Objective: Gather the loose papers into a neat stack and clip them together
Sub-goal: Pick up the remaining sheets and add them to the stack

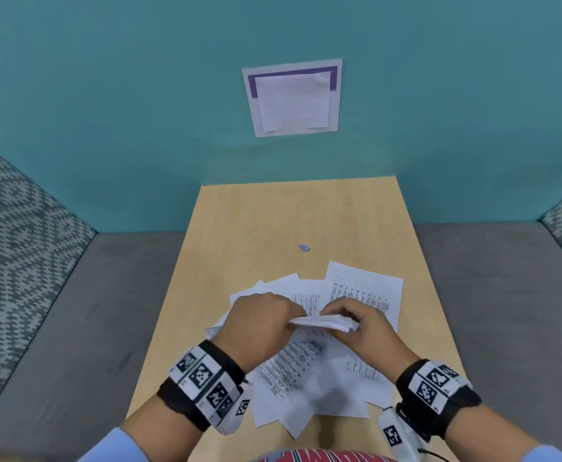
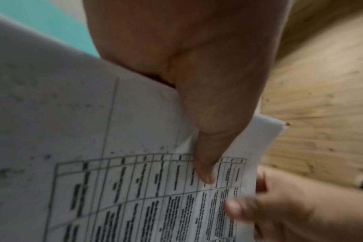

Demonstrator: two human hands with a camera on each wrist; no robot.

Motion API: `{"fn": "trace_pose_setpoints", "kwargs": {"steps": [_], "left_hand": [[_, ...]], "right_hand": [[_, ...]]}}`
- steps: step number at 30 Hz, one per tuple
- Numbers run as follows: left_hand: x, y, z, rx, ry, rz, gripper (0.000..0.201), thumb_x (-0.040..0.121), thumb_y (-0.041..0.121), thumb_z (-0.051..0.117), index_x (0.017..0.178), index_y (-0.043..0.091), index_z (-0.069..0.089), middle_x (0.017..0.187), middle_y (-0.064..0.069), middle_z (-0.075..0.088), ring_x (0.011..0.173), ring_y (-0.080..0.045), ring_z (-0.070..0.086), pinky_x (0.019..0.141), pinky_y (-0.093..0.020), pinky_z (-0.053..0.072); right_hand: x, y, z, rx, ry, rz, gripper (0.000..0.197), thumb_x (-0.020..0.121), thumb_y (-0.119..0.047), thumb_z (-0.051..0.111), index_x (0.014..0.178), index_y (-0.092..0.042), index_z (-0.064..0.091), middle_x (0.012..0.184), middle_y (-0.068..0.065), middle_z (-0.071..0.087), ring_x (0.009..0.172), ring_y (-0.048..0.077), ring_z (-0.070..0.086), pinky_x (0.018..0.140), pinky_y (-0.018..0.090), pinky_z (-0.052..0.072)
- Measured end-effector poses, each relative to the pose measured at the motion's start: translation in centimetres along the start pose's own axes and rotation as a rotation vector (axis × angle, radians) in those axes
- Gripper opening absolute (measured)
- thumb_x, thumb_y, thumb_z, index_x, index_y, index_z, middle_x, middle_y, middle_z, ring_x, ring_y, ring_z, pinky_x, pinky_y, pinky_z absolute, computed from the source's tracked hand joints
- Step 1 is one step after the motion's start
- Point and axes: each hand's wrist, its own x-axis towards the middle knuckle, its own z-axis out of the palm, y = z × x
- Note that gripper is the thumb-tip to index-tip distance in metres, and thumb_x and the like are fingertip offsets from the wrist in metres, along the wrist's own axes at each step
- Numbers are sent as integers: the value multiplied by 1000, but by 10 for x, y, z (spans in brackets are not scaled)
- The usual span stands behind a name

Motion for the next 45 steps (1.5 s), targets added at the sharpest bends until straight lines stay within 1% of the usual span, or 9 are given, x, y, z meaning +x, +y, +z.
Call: {"fn": "trace_pose_setpoints", "kwargs": {"steps": [5, 14, 22, 26, 32, 37, 40, 42, 45], "left_hand": [[-23, -48, -19, -760, 48, -194, 35, 91, 42, 78, 70, 18, 65, 63, 11, 59, 60, -6, 51, 61, -29, 40], [-47, -66, 3, -1491, 330, -405, 25, 87, -7, 77, 95, 16, 84, 99, 0, 85, 88, -9, 79, 77, -21, 62], [-47, -86, 140, -1082, -11, -376, 29, 88, 7, 83, 102, 32, 81, 106, 11, 81, 97, -4, 74, 86, -30, 57], [-38, -92, 152, -1083, 45, -417, 23, 96, 7, 75, 100, 27, 83, 102, 6, 82, 95, -8, 75, 85, -31, 56], [-32, -87, 109, -958, 241, -335, 18, 97, 17, 74, 97, 33, 82, 99, 18, 78, 96, -1, 71, 82, -20, 52], [-29, -57, 38, -503, 277, 29, 34, 89, 16, 59, 108, 38, 76, 103, 20, 75, 98, -4, 68, 81, -28, 55], [-23, -27, 9, -331, 288, 105, 34, 88, 22, 60, 115, 41, 67, 102, 18, 74, 97, -7, 67, 74, -31, 55], [-22, -21, -1, -366, 337, 39, 28, 93, 33, 64, 119, 42, 58, 98, 18, 74, 91, -5, 67, 70, -30, 53], [-29, -42, -7, -685, 272, -165, 29, 88, 47, 78, 111, 39, 62, 91, 17, 74, 87, -3, 70, 73, -25, 54]], "right_hand": [[-9, 38, -38, 6, 246, 372, 93, 65, -34, 99, 143, -22, 50, 138, -10, 56, 128, 10, 52, 112, 35, 42], [-22, -32, -79, 322, 130, 46, 31, 81, -4, 82, 111, -11, 80, 111, -1, 82, 104, 8, 76, 88, 19, 59], [-24, 59, -43, 4, 23, 240, 48, 84, 11, 77, 94, -35, 85, 101, -6, 83, 103, 20, 76, 84, 16, 57], [-10, 69, -46, -4, 95, 298, 29, 88, -1, 78, 92, -29, 85, 98, -1, 83, 101, 24, 75, 91, 35, 54], [-4, 51, -68, -373, 156, 264, 28, 83, -26, 86, 78, -50, 72, 90, -16, 79, 93, 7, 72, 82, 18, 51], [3, 2, -37, -849, 2, 5, 65, 77, -53, 83, 137, -42, 61, 143, -19, 60, 136, 12, 53, 120, 50, 27], [11, -34, 4, -548, -188, -37, 49, 87, -39, 75, 134, -44, 63, 117, -25, 71, 101, -6, 63, 95, 25, 50], [18, -43, 16, -472, -178, -34, 10, 92, -27, 70, 85, -35, 70, 65, -18, 65, 61, -3, 57, 60, 21, 42], [18, -41, 5, -325, -138, 83, 37, 93, -37, 74, 61, -28, 59, 50, -16, 54, 48, 2, 43, 52, 23, 31]]}}
